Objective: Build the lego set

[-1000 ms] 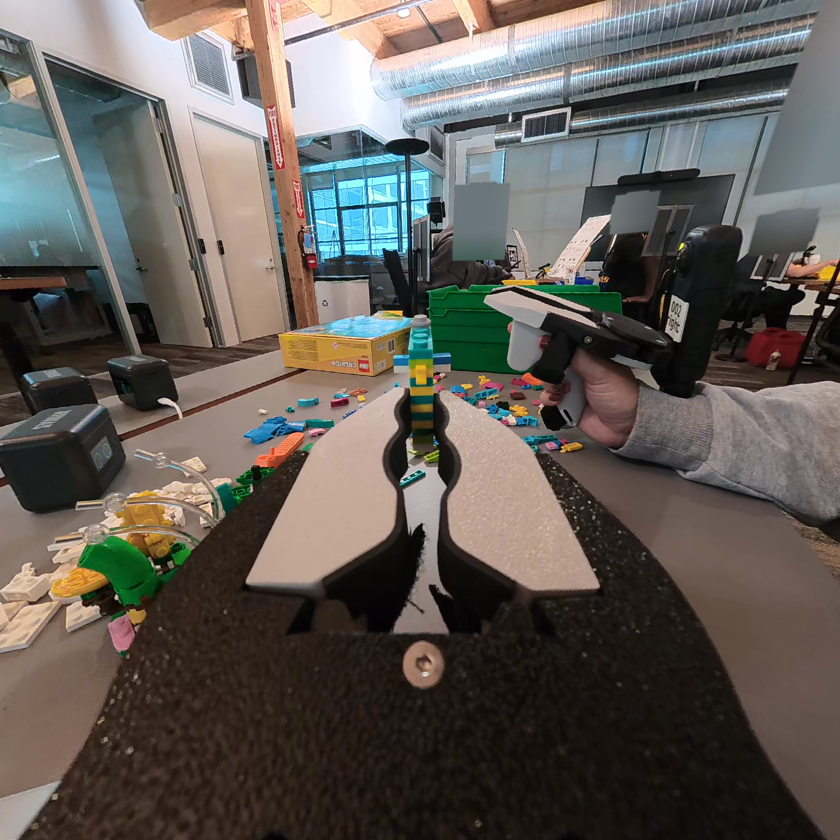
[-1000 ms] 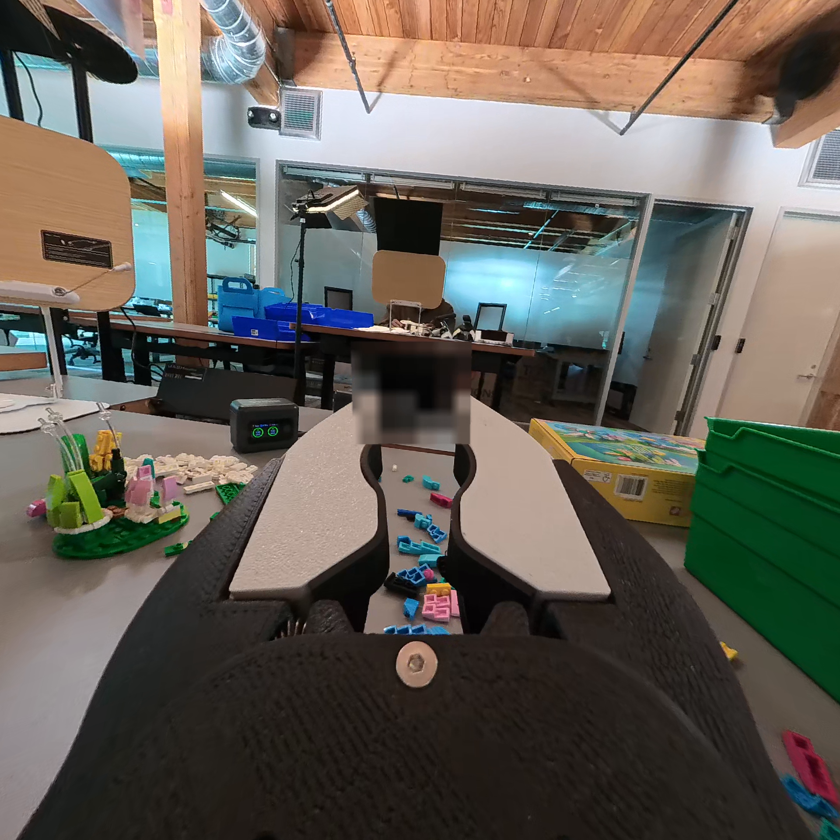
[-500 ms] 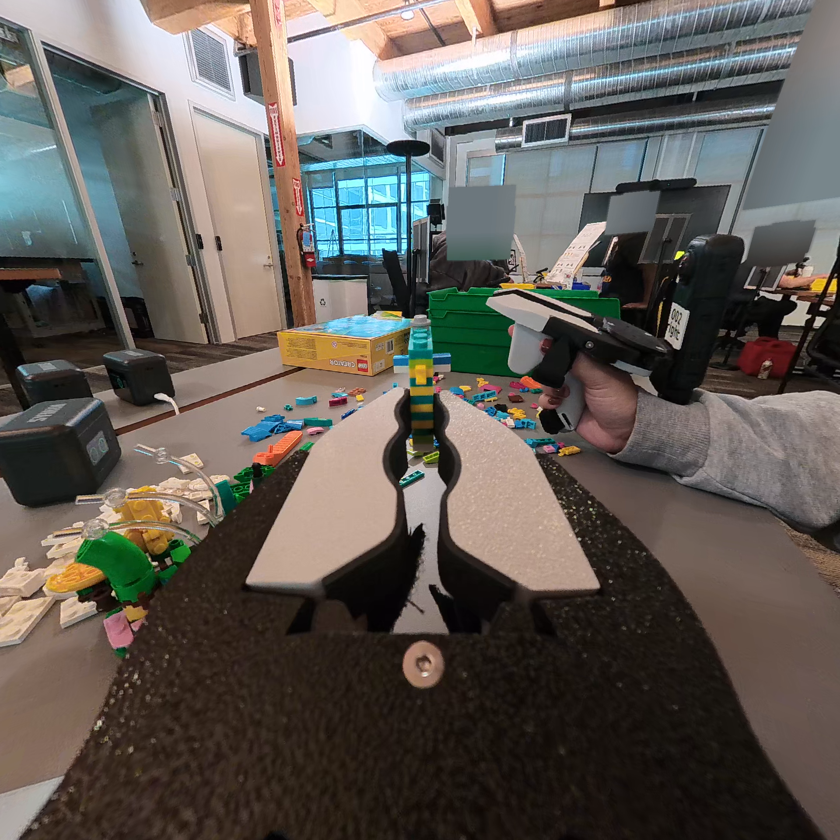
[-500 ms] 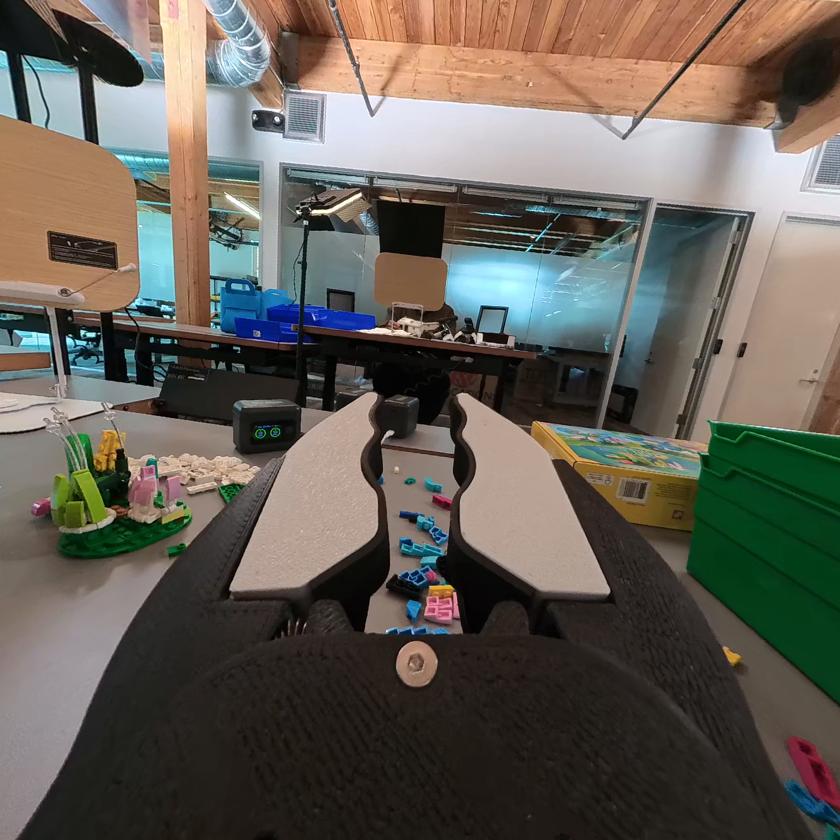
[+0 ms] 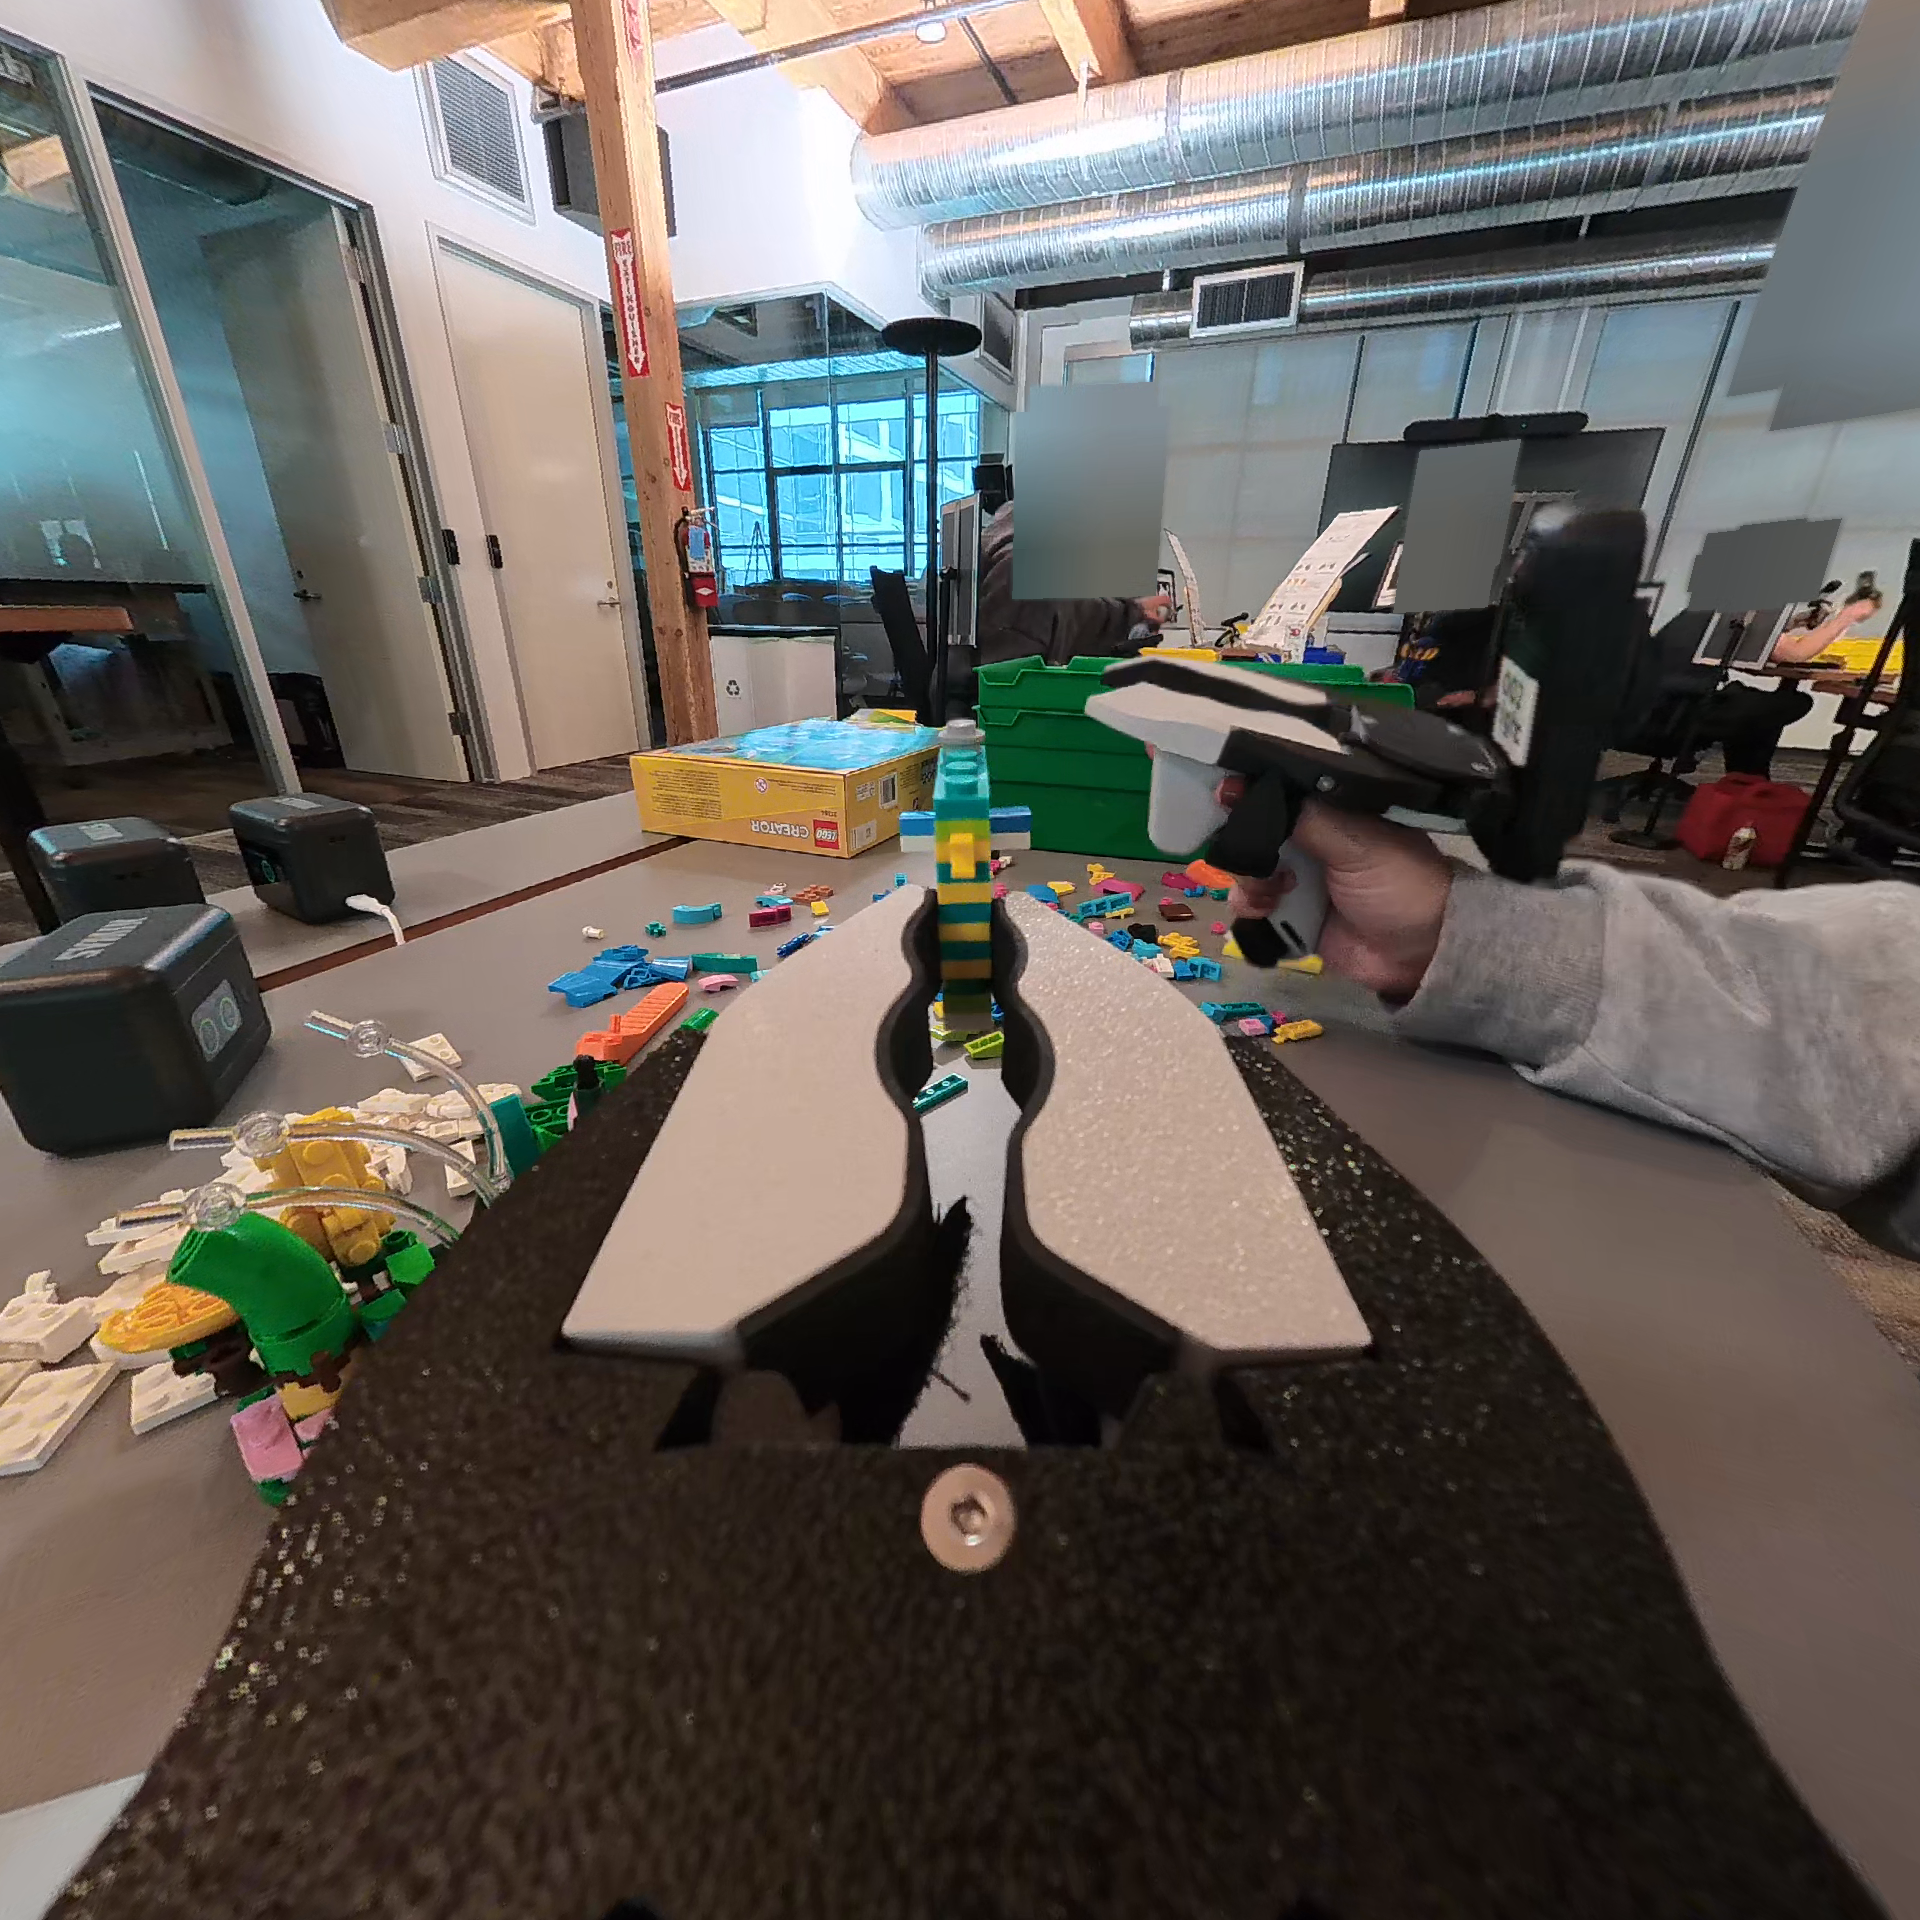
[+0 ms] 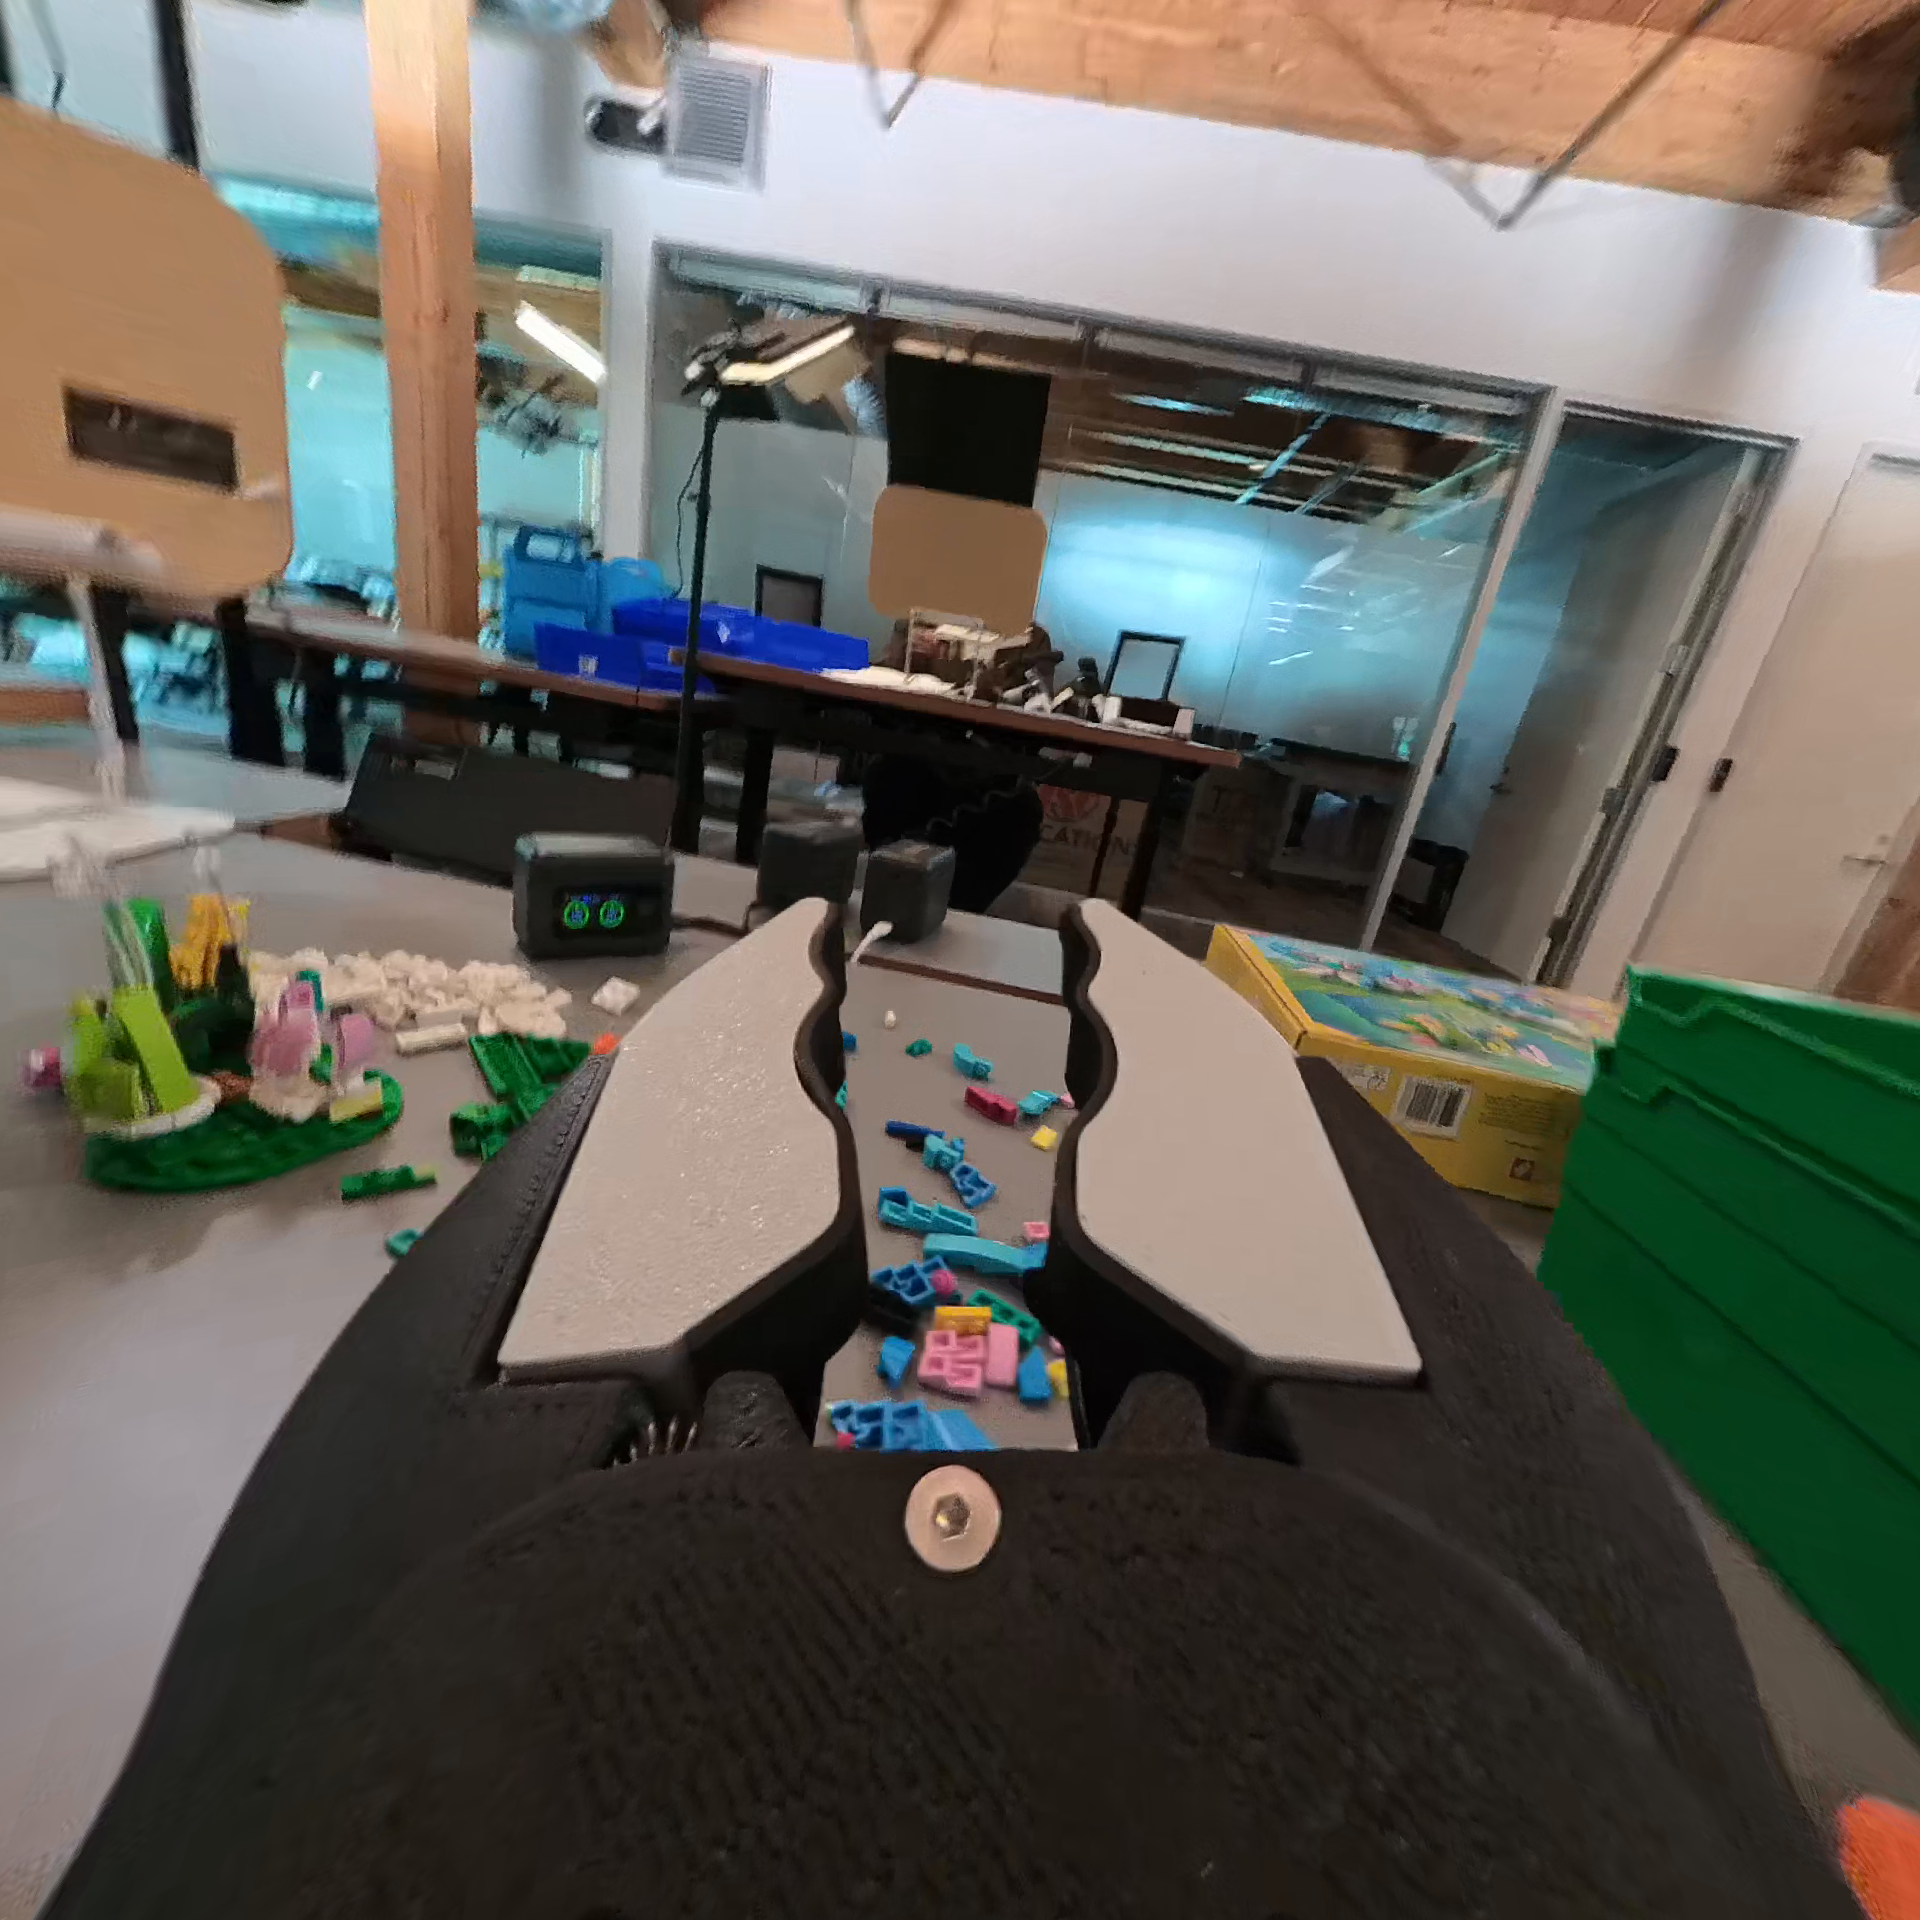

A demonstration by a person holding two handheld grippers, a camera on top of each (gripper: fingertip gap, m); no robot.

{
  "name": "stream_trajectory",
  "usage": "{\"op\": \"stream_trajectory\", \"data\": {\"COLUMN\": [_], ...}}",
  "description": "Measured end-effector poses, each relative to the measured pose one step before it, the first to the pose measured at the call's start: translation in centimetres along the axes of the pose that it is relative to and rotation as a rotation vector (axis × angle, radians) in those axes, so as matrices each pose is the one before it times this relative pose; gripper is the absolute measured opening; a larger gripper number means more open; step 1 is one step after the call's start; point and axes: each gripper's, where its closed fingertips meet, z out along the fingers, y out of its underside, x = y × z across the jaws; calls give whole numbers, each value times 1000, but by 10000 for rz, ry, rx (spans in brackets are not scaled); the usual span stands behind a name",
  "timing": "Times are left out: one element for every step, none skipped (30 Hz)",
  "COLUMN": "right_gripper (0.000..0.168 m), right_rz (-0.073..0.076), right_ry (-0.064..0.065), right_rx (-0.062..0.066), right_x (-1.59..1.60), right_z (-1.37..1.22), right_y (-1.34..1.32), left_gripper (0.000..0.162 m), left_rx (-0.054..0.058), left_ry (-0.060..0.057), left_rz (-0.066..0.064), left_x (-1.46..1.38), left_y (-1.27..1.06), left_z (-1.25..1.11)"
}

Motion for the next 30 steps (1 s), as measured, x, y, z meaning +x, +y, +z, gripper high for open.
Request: {"op": "stream_trajectory", "data": {"right_gripper": [31, 21, 15, 12, 14, 15, 17, 15, 11, 10, 9, 8, 9, 11, 11, 11, 11, 11, 11, 11, 10, 8, 7, 4, 2, 2, 2, 1, 0, 0], "right_rz": [-739, -786, -576, -200, 170, 247, -4, -377, -581, -642, -596, -411, -203, -65, -6, -8, -22, -34, -27, 12, 44, 46, 56, 54, 16, 5, 5, 5, 22, 37], "right_ry": [-685, -857, -1244, -1742, -1827, -1402, -752, -398, -165, -53, -185, -300, -394, -466, -400, -272, -168, -112, -108, -89, -49, -56, -54, -9, -32, -40, -29, -10, -6, -5], "right_rx": [-411, -708, -1009, -1167, -1103, -936, -833, -841, -885, -816, -675, -510, -343, -242, -232, -246, -235, -195, -164, -156, -182, -123, 10, -13, -95, -50, 7, -26, -43, -64], "right_x": [-164, -185, -543, -1093, -1152, -607, 168, 489, 675, 709, 404, 173, -25, -157, -86, 52, 127, 148, 100, 79, 96, 56, 23, 68, -6, -39, -26, -12, -2, -3], "right_z": [356, 479, 551, 488, 335, 306, 310, 319, 376, 460, 512, 548, 545, 523, 479, 416, 362, 297, 237, 216, 177, 109, -15, -20, 30, 49, 11, -4, -10, -15], "right_y": [228, 651, 1092, 1264, 1119, 864, 722, 763, 855, 790, 660, 445, 211, 84, 100, 170, 186, 167, 142, 167, 215, 147, -33, -19, 121, 56, -32, 15, 13, 41], "left_gripper": [8, 8, 8, 8, 8, 8, 8, 8, 8, 8, 8, 8, 8, 8, 8, 8, 8, 8, 8, 8, 8, 8, 8, 8, 8, 8, 8, 8, 8, 8], "left_rx": [-20, -24, -24, -13, -10, -7, -3, 7, 6, -4, -6, -9, -7, -8, -16, -17, -14, -11, -10, 0, 17, 9, -5, -3, 4, 6, 5, 5, 9, 7], "left_ry": [21, 19, 13, 15, 5, 10, 13, -1, 1, 11, 10, 7, 6, 10, 9, 18, 14, 10, 16, 4, 13, 14, 24, 19, -1, 1, 4, 2, -1, 2], "left_rz": [8, 10, 6, 5, -2, -10, -15, -14, -12, -7, 4, 13, 25, 28, 24, 24, 23, 21, 14, 13, 15, -4, -15, -13, -18, -25, -30, -30, -25, -22], "left_x": [29, 25, 25, 15, 8, -7, 10, -17, -12, 1, 14, 30, 26, 36, 29, 49, 36, 29, 41, 9, 38, 31, 27, 25, -20, -17, -26, -25, -18, -18], "left_y": [24, 38, 29, 20, 16, 11, 5, -1, -8, 6, 10, 15, 11, 15, 26, 16, 22, 17, 16, 0, -26, -3, 9, 5, -4, 1, -6, 1, -12, -1], "left_z": [27, 23, 34, 13, 15, 8, 6, -6, 3, 6, 4, 12, 1, 17, 16, 13, 18, 11, 11, 5, -13, 1, 14, 2, 6, -4, 5, -9, 0, -3]}}
